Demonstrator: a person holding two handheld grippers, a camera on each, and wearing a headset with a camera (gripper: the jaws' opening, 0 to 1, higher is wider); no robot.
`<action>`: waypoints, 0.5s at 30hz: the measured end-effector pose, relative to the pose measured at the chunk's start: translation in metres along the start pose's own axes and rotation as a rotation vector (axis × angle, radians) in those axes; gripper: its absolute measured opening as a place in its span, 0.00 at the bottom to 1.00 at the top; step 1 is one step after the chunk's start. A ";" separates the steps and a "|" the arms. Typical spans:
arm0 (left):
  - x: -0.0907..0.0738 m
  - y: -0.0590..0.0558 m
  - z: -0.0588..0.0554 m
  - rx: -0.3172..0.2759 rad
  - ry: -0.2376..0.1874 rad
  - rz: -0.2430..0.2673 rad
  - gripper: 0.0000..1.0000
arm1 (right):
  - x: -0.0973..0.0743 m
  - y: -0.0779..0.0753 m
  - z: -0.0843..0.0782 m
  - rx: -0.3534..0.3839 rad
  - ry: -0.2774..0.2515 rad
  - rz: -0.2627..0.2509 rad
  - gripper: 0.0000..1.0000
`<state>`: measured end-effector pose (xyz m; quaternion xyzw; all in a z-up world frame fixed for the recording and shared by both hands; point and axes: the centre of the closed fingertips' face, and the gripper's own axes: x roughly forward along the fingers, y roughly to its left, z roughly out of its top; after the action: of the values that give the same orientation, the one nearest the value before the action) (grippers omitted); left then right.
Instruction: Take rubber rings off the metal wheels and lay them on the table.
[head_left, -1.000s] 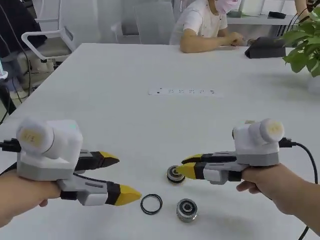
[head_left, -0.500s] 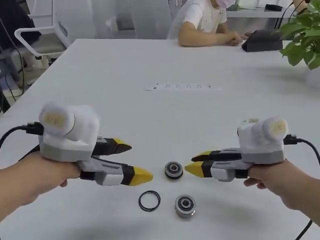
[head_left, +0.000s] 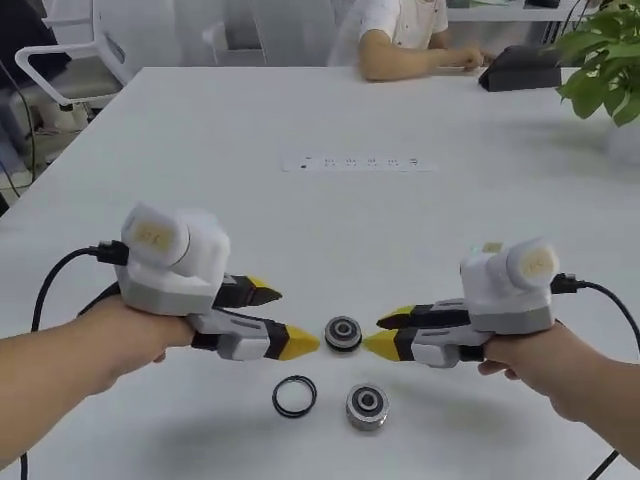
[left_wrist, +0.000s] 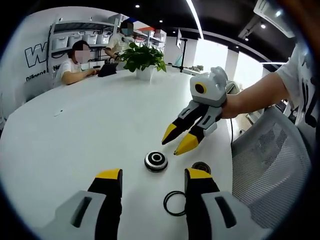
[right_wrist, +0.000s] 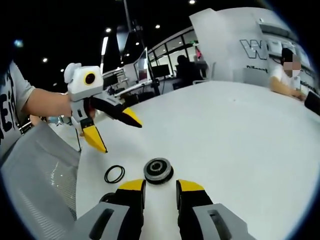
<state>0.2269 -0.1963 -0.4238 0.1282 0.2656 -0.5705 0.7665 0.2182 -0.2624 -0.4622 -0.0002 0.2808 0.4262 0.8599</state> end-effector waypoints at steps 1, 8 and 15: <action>0.002 0.000 -0.001 -0.003 0.002 -0.001 0.45 | 0.001 0.000 0.000 -0.002 0.002 0.000 0.22; 0.015 0.002 -0.005 -0.006 0.014 -0.008 0.39 | 0.006 0.000 -0.003 -0.019 0.014 0.001 0.22; 0.028 -0.002 0.000 0.000 0.012 -0.026 0.35 | 0.008 0.000 -0.005 -0.025 0.023 0.003 0.21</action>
<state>0.2308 -0.2196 -0.4390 0.1280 0.2720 -0.5795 0.7575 0.2194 -0.2578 -0.4700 -0.0155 0.2852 0.4309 0.8560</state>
